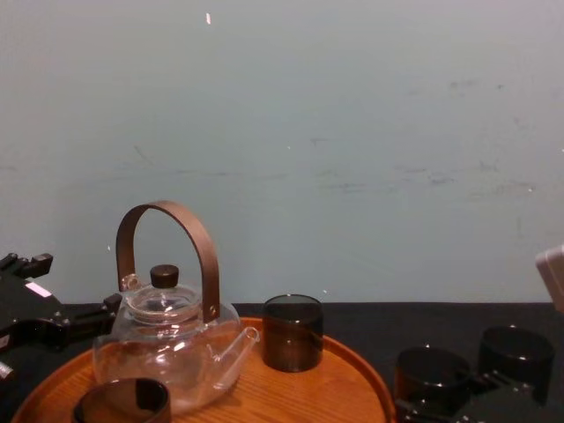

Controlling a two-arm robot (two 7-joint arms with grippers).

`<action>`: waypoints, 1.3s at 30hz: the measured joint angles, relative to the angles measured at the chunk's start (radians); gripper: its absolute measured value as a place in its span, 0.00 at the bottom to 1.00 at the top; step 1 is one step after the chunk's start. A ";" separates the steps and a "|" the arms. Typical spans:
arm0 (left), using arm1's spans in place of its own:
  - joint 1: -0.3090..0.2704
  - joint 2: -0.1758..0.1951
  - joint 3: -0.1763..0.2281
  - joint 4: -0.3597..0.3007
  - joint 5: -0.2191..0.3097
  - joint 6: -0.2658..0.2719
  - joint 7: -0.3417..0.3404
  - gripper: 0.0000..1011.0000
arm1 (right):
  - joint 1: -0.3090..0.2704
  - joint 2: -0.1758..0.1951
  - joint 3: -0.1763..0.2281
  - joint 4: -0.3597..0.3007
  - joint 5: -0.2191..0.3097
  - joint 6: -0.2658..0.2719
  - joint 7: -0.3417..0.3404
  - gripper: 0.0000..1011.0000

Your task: Pick up the glass from the table and place it on the tray.

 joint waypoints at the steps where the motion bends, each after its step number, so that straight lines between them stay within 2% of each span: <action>1: 0.000 0.000 0.000 0.000 0.000 0.000 0.000 0.99 | 0.001 -0.001 0.001 0.003 -0.002 -0.001 0.002 0.99; 28: 0.000 0.000 0.000 0.000 0.000 0.000 0.000 0.99 | 0.032 -0.043 0.050 0.060 -0.048 -0.033 0.038 0.99; 39: 0.000 0.000 0.000 0.000 0.000 0.000 0.000 0.99 | 0.031 -0.042 0.049 0.059 -0.048 -0.033 0.039 0.99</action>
